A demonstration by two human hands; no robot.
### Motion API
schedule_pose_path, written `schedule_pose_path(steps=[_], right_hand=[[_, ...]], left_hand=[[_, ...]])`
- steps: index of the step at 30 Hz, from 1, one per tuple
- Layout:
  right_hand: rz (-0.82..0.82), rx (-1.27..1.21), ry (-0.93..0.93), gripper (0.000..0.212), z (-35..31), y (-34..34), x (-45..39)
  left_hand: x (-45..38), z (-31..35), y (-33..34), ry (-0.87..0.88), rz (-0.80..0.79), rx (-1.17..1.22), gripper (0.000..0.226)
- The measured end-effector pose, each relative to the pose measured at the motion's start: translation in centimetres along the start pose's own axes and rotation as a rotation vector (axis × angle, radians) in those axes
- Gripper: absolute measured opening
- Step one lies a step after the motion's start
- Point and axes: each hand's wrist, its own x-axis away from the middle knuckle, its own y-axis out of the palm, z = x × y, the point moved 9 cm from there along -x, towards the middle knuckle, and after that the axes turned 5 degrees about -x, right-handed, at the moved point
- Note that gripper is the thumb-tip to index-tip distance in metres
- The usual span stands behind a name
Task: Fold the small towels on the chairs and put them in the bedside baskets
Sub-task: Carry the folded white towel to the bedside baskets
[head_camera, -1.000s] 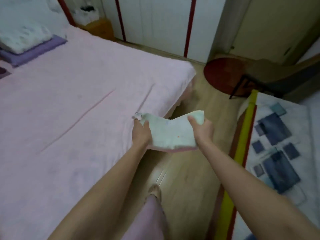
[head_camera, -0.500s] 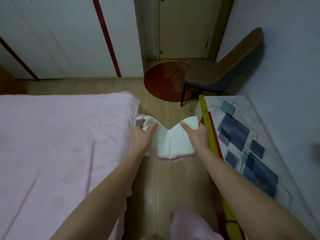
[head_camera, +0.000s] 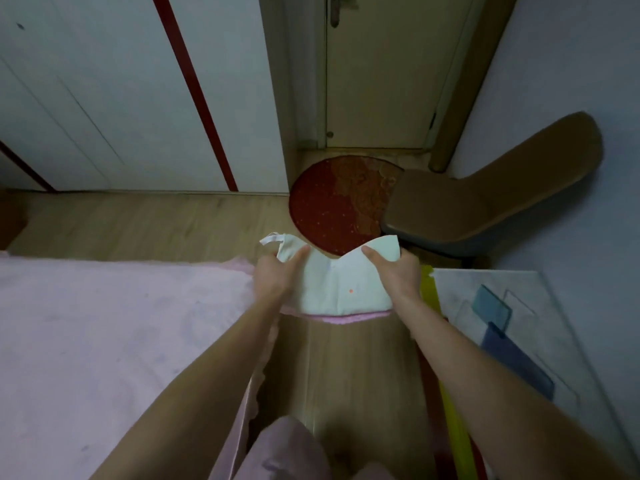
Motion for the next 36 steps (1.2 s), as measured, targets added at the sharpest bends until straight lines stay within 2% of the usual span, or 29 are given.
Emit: schedule_pose_path(steps=[4,9,17,21,24,28,32,36], right_hand=[[-0.004,0.014,-0.009,0.059,-4.6,3.9,-10.0],[0.028,0.074,-0.065,0.05,-10.7,8.9,-22.8],[0.121,0.106,-0.079,0.053,-20.5,14.9,-40.5],[0.074,0.18,-0.144,0.051,-24.9,21.3,-48.7],[-0.028,0.252,-0.214,0.054,-28.5,28.9,-54.7],[-0.266,0.347,-0.277,0.054,-33.2,41.2,-59.1],[-0.511,0.414,-0.394,0.051,-37.9,53.6,-59.0],[-0.731,0.446,-0.498,0.05,-40.7,65.7,-55.8]], left_hand=[[-10.7,3.7,1.0,-0.02,0.045,0.034,0.065],[-24.9,9.7,3.4,0.02,0.026,0.053,0.048],[-43.7,20.9,4.4,0.079,0.047,-0.043,0.05],[-52.1,22.0,3.5,-0.012,0.14,-0.021,0.052],[-57.9,21.3,1.2,-0.1,0.248,0.011,0.053],[-63.1,18.5,-4.4,-0.296,0.42,0.084,0.056],[-65.6,14.3,-10.8,-0.485,0.613,0.132,0.064],[-66.5,9.8,-17.3,-0.636,0.781,0.187,0.054]])
